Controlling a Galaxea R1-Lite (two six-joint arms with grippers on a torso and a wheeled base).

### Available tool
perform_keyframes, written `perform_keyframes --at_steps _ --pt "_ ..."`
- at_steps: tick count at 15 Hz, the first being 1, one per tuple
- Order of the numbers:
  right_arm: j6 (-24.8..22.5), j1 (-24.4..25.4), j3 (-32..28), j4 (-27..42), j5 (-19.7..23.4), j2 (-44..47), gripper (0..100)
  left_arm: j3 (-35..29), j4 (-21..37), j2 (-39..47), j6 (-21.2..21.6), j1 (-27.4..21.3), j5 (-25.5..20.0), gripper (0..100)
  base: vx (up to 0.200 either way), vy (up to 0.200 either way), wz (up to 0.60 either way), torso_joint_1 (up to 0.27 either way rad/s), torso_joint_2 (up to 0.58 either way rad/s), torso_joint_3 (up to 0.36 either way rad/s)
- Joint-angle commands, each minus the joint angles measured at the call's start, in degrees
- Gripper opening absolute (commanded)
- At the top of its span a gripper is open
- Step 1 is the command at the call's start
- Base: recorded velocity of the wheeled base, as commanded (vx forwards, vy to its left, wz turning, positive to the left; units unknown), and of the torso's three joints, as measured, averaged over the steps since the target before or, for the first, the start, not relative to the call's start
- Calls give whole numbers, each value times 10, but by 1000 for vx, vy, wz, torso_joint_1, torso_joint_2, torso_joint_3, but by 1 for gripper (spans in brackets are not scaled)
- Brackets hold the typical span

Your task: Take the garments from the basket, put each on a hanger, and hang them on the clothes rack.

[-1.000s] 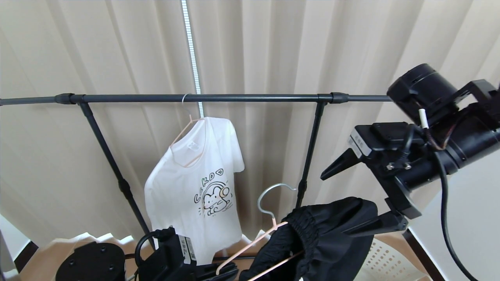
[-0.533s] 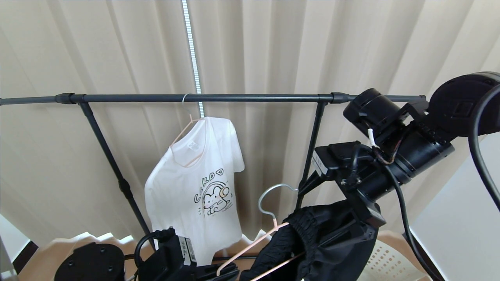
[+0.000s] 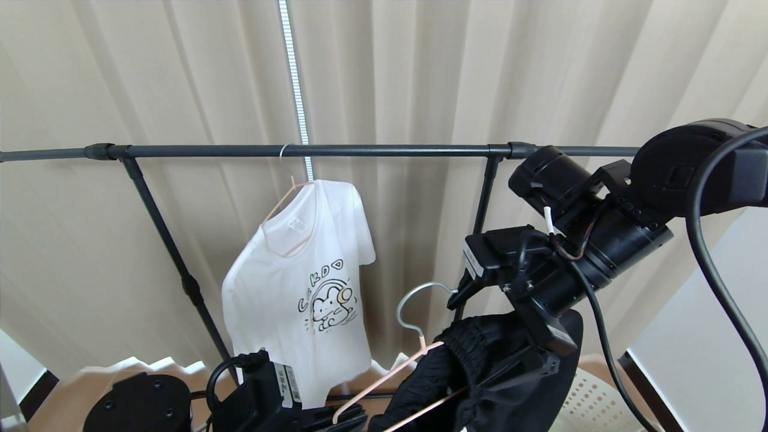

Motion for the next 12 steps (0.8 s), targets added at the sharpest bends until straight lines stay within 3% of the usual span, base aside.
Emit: perform_keyframes --at_steps 1,3,4,12 --pt "0 1 -2 0 0 2 100 0 -1 0 0 0 -1 0 0 0 0 0 0 0" --pt "1 1 -2 0 -1 3 100 0 -1 0 0 0 0 0 0 0 0 0 0 0" --pt "1 1 -2 0 0 7 0 0 -1 -1 0 0 0 0 0 0 0 0 0 0" --pt "2 6 -2 0 -1 6 0 0 -1 -5 -1 2 0 0 0 0 0 0 0 0"
